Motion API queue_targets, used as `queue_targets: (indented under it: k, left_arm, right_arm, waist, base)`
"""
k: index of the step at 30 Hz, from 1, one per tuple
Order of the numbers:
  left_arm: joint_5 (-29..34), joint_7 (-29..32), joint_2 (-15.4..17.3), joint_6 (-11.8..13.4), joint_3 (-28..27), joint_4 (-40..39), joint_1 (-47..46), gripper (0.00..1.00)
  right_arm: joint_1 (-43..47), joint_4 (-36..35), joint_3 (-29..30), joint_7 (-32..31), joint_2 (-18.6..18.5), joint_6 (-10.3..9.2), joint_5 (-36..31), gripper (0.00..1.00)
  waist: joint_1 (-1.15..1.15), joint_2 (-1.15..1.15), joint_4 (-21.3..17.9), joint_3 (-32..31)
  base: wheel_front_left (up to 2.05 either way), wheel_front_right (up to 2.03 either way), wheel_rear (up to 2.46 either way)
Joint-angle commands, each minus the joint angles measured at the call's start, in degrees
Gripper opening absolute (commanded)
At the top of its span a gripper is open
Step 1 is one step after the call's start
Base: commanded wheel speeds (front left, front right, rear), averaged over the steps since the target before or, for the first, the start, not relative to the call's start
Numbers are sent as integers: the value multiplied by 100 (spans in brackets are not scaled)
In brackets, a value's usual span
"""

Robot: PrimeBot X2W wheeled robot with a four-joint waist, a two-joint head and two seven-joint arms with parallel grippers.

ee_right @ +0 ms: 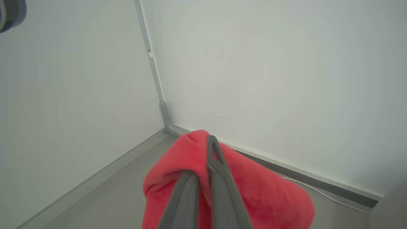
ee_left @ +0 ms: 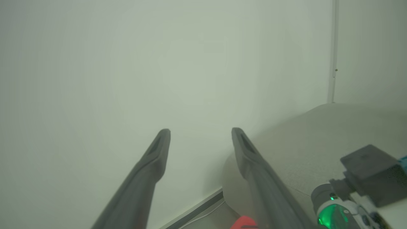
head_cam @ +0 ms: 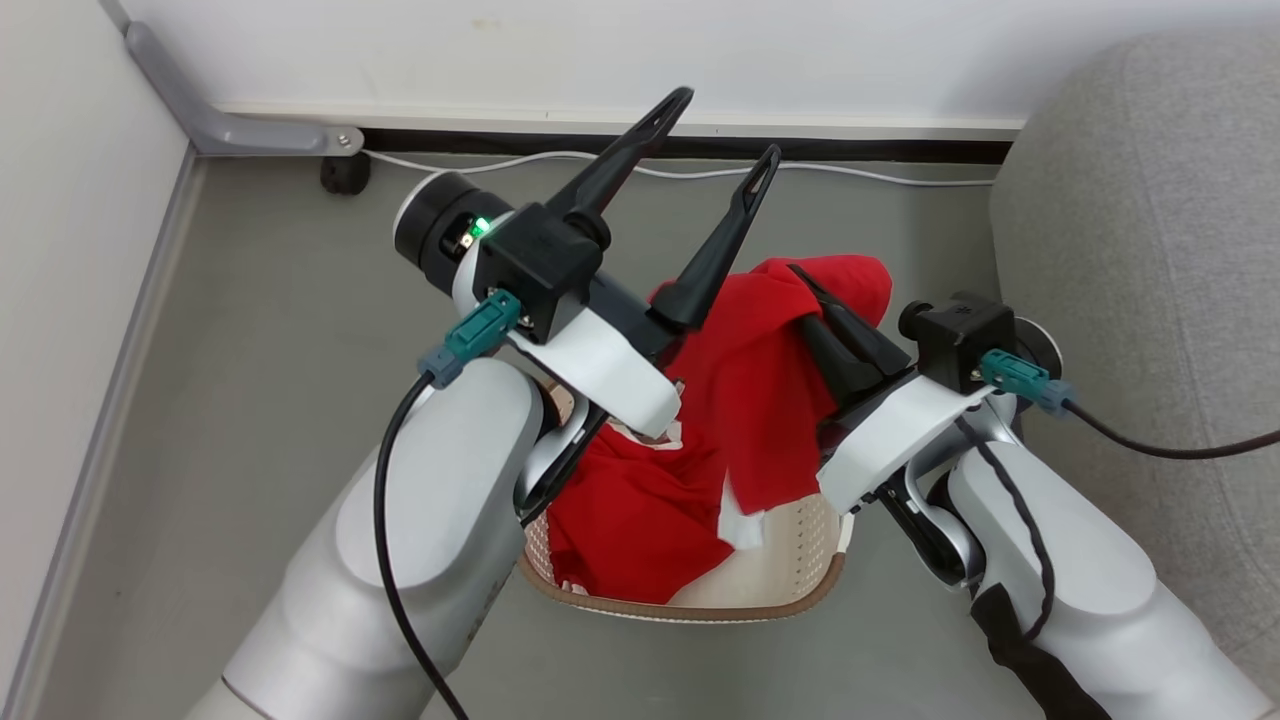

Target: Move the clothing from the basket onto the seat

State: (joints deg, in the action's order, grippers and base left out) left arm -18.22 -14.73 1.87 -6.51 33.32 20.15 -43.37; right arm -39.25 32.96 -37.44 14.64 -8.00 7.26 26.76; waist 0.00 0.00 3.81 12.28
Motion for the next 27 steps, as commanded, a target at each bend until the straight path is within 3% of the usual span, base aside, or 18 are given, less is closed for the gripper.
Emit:
queue_targets:
  k: [1,14,27]
  left_arm:
    - [32,-27,101,-16,-204,-80,34,100]
    - [-33,-27,190,-91,-293,18,450,100]
    - [-322,-27,512,-97,-218,66,815,100]
  right_arm:
    - [124,-234,75,36,42,23,-4,0]
    - [374,-777,684,36,19,23,-69,0]
    - [601,-1311,1153,36,71,23,-55,0]
  waist:
    - [0,0,-79,-18]
    - [0,0,-827,-117]
    - [0,0,-2066,-318]
  base:
    - [0,0,0]
    - [0,0,0]
    - [0,0,0]
